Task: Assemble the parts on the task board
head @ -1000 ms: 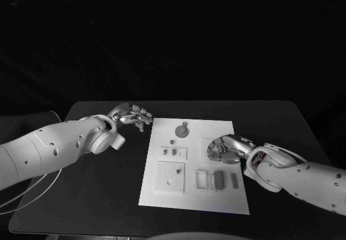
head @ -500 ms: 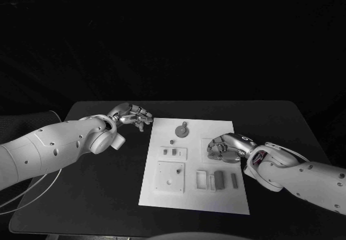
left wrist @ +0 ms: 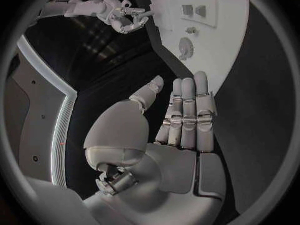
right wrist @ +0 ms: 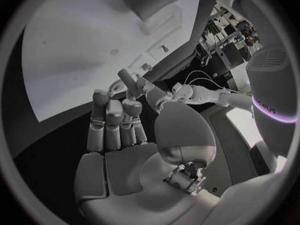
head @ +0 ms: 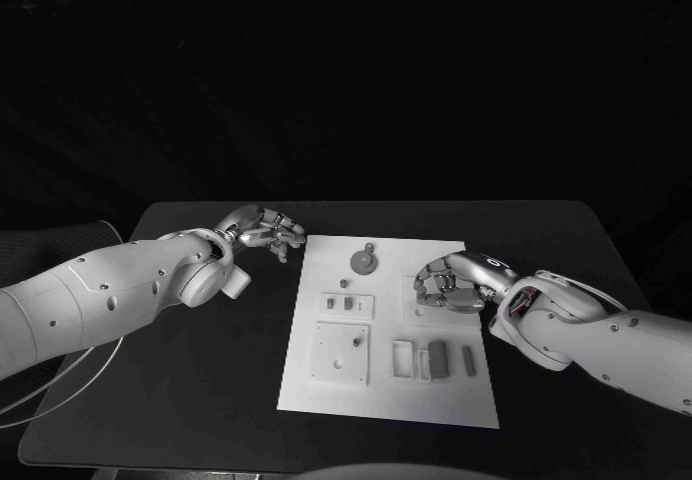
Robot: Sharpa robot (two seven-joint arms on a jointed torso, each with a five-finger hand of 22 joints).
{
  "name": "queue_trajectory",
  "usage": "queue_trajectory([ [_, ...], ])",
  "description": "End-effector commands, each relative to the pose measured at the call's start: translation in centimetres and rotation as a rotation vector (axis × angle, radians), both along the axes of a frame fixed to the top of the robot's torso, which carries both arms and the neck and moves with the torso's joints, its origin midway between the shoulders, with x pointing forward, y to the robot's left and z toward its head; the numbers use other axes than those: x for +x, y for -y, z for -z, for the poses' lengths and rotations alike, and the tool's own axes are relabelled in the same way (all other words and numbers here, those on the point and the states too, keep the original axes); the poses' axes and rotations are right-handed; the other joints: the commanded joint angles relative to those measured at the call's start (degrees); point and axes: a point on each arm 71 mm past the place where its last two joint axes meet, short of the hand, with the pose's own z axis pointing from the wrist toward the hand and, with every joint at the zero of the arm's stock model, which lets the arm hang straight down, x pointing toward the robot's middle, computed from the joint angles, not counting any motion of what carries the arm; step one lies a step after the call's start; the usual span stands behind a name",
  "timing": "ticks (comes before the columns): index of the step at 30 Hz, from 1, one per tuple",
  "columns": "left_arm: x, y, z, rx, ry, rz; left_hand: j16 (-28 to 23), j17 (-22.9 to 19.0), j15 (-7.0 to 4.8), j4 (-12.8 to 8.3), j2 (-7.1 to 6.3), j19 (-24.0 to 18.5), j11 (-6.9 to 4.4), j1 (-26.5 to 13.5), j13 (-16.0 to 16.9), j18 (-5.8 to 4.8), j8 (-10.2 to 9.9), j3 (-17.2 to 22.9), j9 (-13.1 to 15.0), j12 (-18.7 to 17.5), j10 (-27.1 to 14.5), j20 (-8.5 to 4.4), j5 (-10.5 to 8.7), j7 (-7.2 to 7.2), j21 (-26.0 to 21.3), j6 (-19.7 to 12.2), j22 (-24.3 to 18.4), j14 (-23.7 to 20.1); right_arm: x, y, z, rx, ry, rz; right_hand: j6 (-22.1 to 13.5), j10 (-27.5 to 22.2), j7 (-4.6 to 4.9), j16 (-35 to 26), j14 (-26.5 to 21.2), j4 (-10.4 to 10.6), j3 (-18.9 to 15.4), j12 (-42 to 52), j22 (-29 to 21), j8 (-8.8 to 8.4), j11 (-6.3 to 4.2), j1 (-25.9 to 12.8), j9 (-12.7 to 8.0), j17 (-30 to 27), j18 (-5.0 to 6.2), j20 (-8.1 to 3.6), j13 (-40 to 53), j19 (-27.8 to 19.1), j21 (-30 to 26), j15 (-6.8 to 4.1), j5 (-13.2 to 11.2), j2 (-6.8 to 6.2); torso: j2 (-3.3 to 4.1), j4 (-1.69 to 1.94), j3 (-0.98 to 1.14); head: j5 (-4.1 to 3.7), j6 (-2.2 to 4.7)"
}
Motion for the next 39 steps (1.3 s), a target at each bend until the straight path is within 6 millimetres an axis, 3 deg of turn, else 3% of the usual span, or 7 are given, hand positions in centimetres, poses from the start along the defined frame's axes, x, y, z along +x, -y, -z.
queue_trajectory([
  [1,0.0,0.2,-0.1,-0.006,0.007,0.01,-0.3,0.1,0.35,0.1,0.03,0.1,0.14,0.4,0.1,0.78,0.2,-0.4,-0.1,-0.2,0.3,-0.24,-0.17,0.27,-0.2,0.3,0.1,0.1,-0.2,-0.6,-0.5,0.022,-0.026,-0.02,2.7,0.0,1.71,0.2,0.0,0.2,0.1,-0.2,0.6,0.21,-0.28,-0.3,0.6,-0.1,0.0,-0.25,-0.1,0.2,0.4,-0.33,0.1,0.51,-0.02,-0.06,-0.05,-0.09,0.06],
  [10,0.1,0.0,-0.1,-0.004,0.01,0.003,-0.3,0.1,0.35,0.1,0.01,0.1,0.14,0.4,0.1,0.78,0.2,-0.4,-0.1,-0.2,0.3,-0.25,-0.17,0.26,-0.3,0.3,0.1,0.1,-1.0,-4.0,-0.8,0.071,-0.075,-0.098,2.7,0.0,1.69,0.2,0.0,0.2,0.1,-0.3,0.6,0.21,-0.31,-0.4,0.7,-0.1,0.0,-0.24,-0.1,0.2,0.4,-0.38,0.1,0.57,0.01,0.08,-0.09,0.36,0.05],
  [19,0.0,0.3,-0.1,-0.006,0.01,0.008,-0.3,0.1,0.35,0.1,-0.01,0.1,0.13,0.5,0.1,0.78,0.3,-0.4,-0.1,-0.2,0.3,-0.25,-0.17,0.25,-0.3,0.3,0.1,0.1,-1.7,-8.7,-1.0,0.112,-0.092,-0.201,2.6,0.0,1.69,0.1,0.0,0.2,0.1,-0.3,0.6,0.15,-0.32,-0.6,0.7,-0.1,0.0,-0.23,-0.1,0.2,0.3,-0.43,0.1,0.73,-0.01,0.09,-0.2,1.67,0.08],
  [30,0.1,0.4,-0.2,-0.007,0.012,0.008,-0.4,0.2,0.35,0.1,-0.02,0.1,0.13,0.5,0.2,0.78,0.3,-0.4,-0.1,-0.2,0.3,-0.25,-0.17,0.24,-0.3,0.3,0.1,0.1,-3.2,-12.6,0.8,0.123,-0.122,-0.285,2.4,-0.1,1.73,0.1,-0.1,0.1,0.1,-0.4,0.6,0.04,-0.29,-0.7,0.6,-0.1,0.0,-0.23,0.0,0.1,0.3,-0.47,0.2,0.87,-0.02,0.12,-0.2,2.96,-0.21],
  [39,0.1,0.6,-0.1,-0.009,0.011,0.012,-0.4,0.2,0.35,0.1,-0.02,0.1,0.12,0.5,0.2,0.78,0.3,-0.4,-0.1,-0.3,0.3,-0.25,-0.17,0.24,-0.3,0.3,0.2,0.1,-4.1,-14.1,3.0,0.11,-0.136,-0.315,2.3,-0.1,1.75,0.1,-0.1,0.1,0.1,-0.4,0.6,-0.02,-0.27,-0.7,0.6,-0.1,0.0,-0.24,0.0,0.1,0.3,-0.49,0.2,0.89,0.02,0.08,-0.06,3.81,-0.72],
])
